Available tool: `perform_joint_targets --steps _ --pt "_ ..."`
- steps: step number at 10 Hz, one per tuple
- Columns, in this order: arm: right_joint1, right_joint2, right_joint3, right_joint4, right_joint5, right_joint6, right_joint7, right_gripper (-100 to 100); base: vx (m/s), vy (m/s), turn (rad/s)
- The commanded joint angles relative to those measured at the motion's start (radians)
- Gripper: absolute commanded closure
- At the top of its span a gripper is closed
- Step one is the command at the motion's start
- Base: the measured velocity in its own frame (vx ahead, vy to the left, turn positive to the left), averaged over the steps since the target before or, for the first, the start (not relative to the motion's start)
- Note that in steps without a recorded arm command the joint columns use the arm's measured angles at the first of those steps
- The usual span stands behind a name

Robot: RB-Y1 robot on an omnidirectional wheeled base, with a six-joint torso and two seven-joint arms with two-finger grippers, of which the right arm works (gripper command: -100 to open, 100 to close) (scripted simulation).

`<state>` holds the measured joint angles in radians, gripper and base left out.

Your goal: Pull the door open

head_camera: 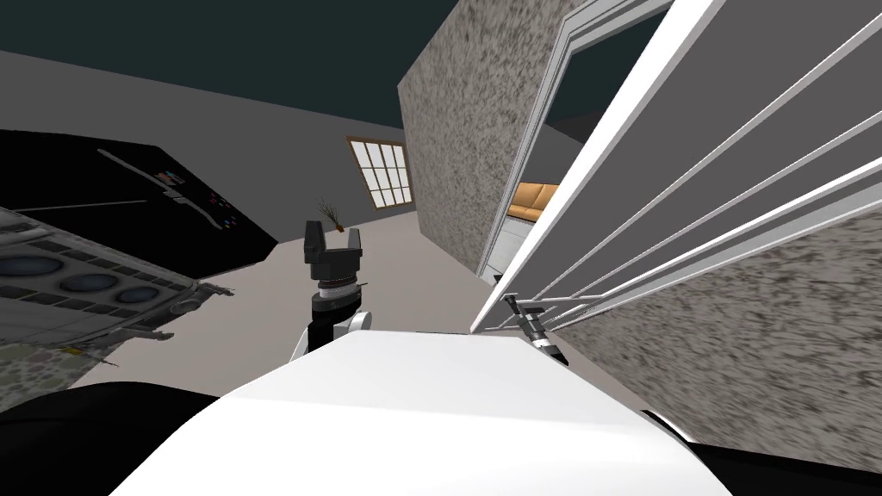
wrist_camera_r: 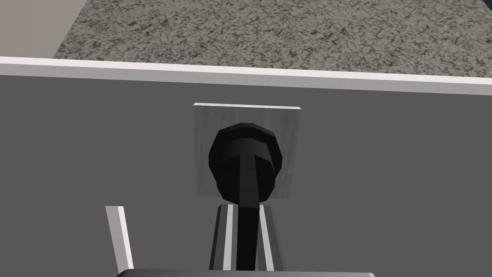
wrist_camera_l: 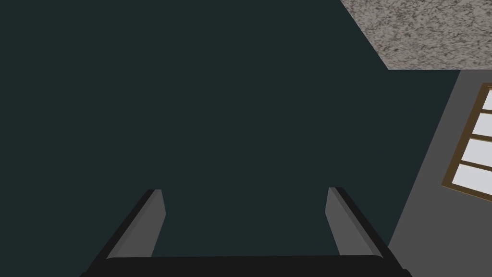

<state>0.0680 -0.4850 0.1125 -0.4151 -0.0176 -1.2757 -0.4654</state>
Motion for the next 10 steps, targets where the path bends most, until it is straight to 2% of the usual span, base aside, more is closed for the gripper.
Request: perform_joint_targets --steps 1,2,4,10 --pt "0.01 0.003 0.01 -0.029 -0.004 0.016 0.004 100 -0.14 -0.056 0.046" --pt "0.007 0.004 0.015 -0.034 -0.009 0.023 0.006 100 -0.101 -0.04 0.02" --pt "-0.008 0.004 0.043 -0.054 -0.031 0.054 0.018 100 -0.177 -0.069 0.134" --pt "-0.034 0.006 0.095 -0.093 -0.073 0.111 0.04 100 -0.175 -0.09 0.09"
